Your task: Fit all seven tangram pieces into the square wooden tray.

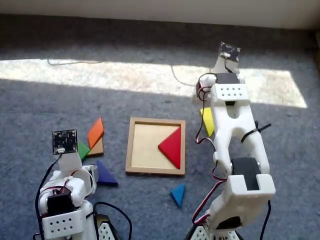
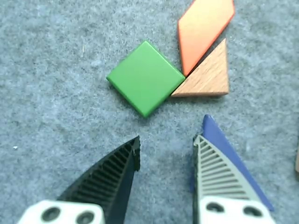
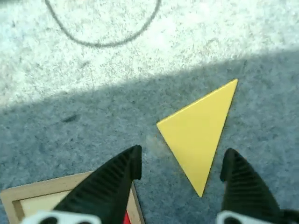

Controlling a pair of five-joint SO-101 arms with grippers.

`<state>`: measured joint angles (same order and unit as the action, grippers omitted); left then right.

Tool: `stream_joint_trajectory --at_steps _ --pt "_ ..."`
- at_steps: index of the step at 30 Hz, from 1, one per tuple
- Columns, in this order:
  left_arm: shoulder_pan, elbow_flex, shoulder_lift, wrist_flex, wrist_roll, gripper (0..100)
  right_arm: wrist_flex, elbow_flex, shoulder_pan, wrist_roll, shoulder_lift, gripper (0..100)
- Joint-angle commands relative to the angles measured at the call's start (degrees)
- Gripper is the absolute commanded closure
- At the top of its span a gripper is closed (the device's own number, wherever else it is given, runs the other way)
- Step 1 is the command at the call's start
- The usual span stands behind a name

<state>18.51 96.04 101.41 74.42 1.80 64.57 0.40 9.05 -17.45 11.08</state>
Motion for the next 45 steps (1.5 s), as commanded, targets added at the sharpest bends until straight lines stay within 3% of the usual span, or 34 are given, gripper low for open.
stream_joint_trajectory --at_steps 1,7,27,45 --pt "0.48 1.10 2.86 0.44 0.18 81 0.13 -2.68 -0.40 -6.15 -3.03 58.9" --pt "0.48 1.10 2.86 0.44 0.18 81 0.92 -8.13 -0.40 -7.65 7.96 58.9" --pt "0.48 1.10 2.86 0.44 0.18 81 24.84 -50.59 -1.45 -12.13 38.90 58.8" --pt "0.48 1.10 2.86 0.44 0.18 81 29.14 -57.98 -2.33 -12.13 45.32 58.8"
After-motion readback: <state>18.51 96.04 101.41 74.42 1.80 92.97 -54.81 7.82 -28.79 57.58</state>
